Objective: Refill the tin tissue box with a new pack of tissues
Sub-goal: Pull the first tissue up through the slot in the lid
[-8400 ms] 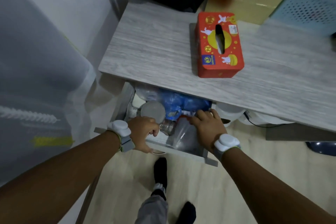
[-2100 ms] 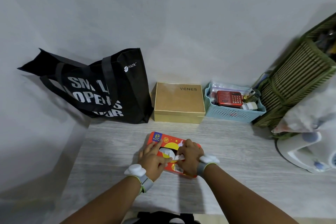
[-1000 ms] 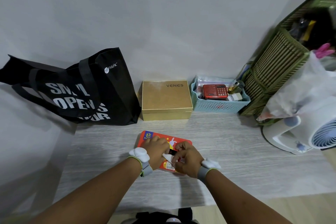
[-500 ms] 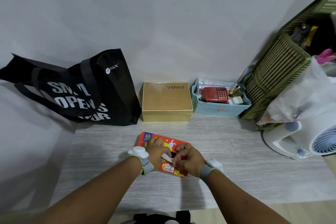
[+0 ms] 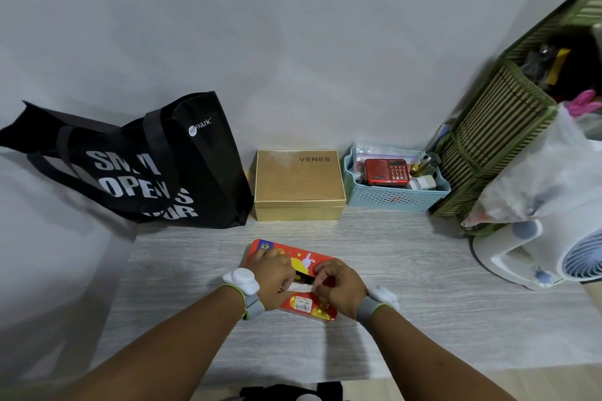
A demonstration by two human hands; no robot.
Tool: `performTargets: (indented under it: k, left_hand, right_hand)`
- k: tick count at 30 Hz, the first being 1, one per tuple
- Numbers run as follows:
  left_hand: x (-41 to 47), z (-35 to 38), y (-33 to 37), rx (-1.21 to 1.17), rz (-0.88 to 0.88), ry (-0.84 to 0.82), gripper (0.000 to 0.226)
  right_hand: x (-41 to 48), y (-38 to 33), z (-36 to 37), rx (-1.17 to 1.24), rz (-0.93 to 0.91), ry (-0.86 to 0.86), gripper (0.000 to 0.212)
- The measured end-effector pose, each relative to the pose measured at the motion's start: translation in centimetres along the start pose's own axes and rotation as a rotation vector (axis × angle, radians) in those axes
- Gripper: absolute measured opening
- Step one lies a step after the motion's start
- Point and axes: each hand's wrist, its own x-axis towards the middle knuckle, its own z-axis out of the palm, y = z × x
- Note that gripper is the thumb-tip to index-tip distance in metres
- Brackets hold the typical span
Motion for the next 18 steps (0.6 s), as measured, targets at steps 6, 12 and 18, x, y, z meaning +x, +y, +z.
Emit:
performTargets:
  k: [6, 12, 18]
  left_hand:
    - [-0.4, -0.6, -0.4, -0.001, 0.132, 0.011, 0.002]
    - [0.1, -1.2, 0.2, 0.029, 0.011, -0.089, 0.017]
    - [0.8, -2.3, -0.2, 0.211, 0.063, -0.256, 0.036]
  right_hand:
    - [0.1, -0.1, -0.1, -0.007, 0.002, 0.011, 0.024]
    - [0.0, -0.2, -0.3, -0.016, 0.009, 0.001, 0.027]
    - [0.0, -0.2, -0.3, -0.035, 0.027, -0.01, 0.02]
